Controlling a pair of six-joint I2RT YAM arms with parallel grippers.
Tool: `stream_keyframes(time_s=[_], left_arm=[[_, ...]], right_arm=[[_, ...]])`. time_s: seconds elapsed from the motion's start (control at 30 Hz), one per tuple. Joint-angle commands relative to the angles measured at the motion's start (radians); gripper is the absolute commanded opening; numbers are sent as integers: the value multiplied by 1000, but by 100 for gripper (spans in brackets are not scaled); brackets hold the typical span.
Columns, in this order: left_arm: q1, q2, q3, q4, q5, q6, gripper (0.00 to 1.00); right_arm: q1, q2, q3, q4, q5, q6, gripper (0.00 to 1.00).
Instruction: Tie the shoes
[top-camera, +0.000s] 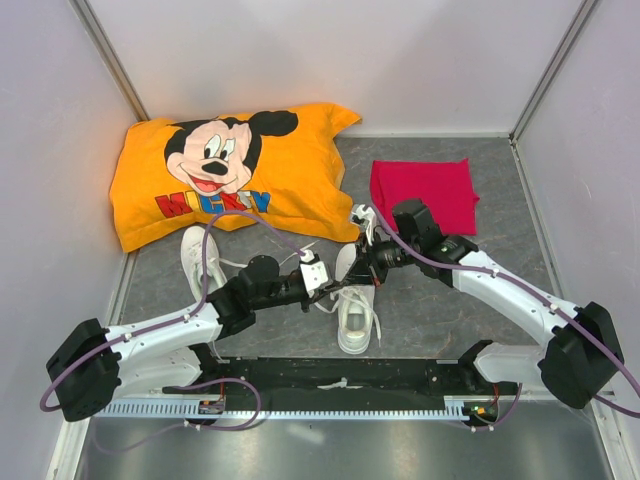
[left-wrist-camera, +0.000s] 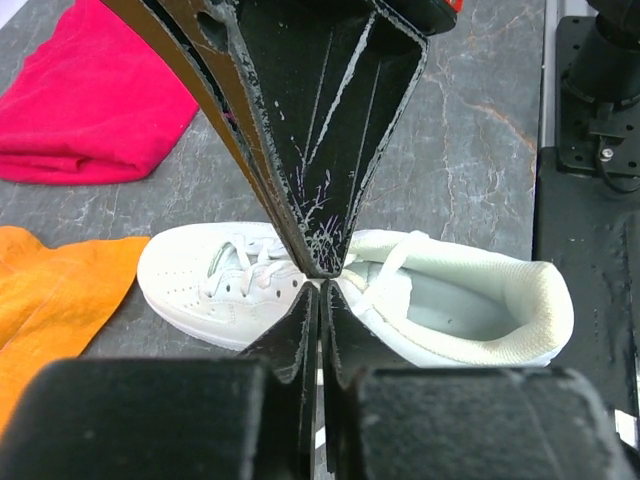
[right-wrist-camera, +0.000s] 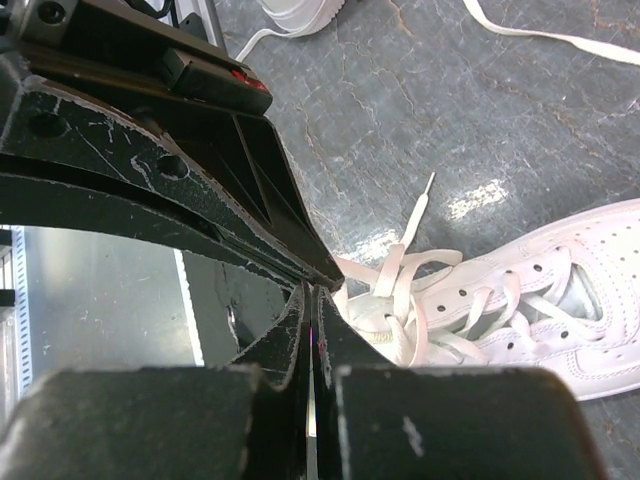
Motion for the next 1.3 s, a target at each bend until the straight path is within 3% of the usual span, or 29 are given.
stream_keyframes(time_s=[0.0, 0.07, 0.1, 0.17, 0.3, 0.53, 1.27], left_arm=[[-5, -10, 19, -17, -6, 19, 1], [-5, -13, 21, -35, 8, 29, 1], [-5, -14, 21, -41, 26, 32, 2], [-5, -13, 27, -64, 43, 38, 2], [-5, 0, 37, -97, 63, 47, 2], [-5, 24, 53, -106, 71, 64, 1], [-5, 69, 87, -118, 101, 96, 2]], right_arm=[[-13, -32, -4, 37, -27, 19, 3], [-34, -35, -1, 31, -28, 12, 26], [-45, -36, 2, 30, -37, 2, 45], [-89, -38, 25, 22, -46, -27, 50], [-155, 5, 99, -62, -73, -178, 48], [-157, 158, 208, -268, -86, -370, 40], [-66, 272, 232, -366, -37, -463, 40]])
